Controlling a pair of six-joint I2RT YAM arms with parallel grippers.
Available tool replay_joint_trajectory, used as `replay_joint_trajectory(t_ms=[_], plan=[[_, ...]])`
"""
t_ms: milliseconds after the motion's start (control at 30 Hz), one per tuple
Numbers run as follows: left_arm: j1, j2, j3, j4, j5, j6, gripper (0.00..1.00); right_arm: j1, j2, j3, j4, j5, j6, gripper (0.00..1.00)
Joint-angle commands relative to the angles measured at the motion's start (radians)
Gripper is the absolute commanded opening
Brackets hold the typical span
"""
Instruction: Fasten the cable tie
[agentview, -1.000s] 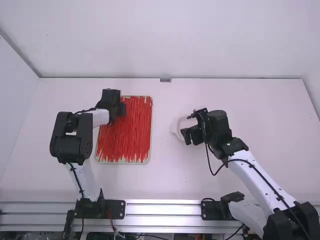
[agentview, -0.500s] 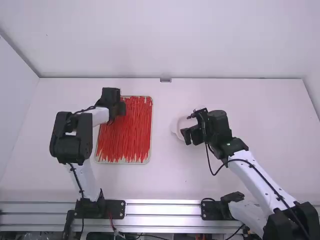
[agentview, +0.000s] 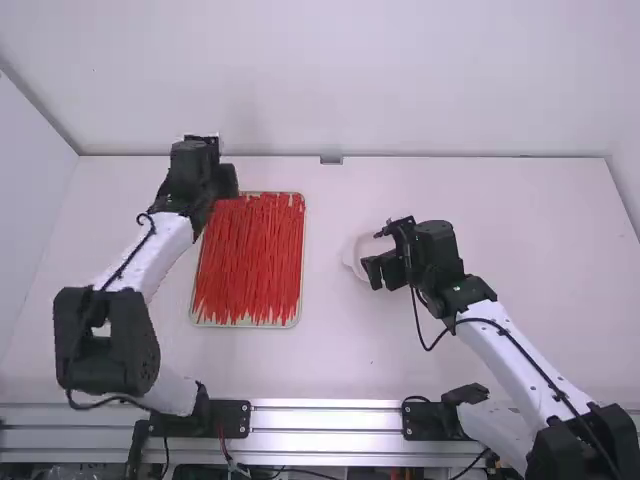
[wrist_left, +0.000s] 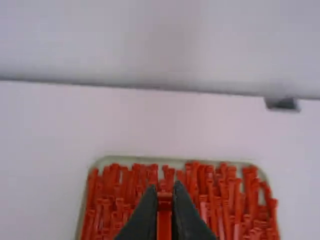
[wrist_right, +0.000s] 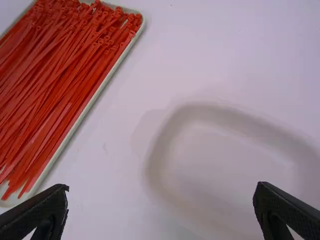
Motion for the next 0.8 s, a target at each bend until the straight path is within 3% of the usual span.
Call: replay_joint_trajectory(t_ms=[0, 367, 633, 767], plan=[[0.002, -0.111, 0.025, -0.032, 0.033, 0.011, 0.02, -0.002, -0.014, 0.034, 0.006, -0.002, 0.008, 0.99], [0.0, -0.435, -0.08, -0.114, 0.032, 0.016, 0.02, -0.016, -0.014, 0.034, 0.012, -0.01, 0.021, 0.99], [0.001, -0.584, -0.312, 0.043, 0.033, -0.069, 0.02, 0.009, -0.014, 0.034, 0.063, -0.01, 0.055, 0.99], [0.0, -0.615, -0.408, 0.142, 0.119, -0.08, 0.02, 0.028, -0.014, 0.034, 0.115, -0.01, 0.101, 0.99]])
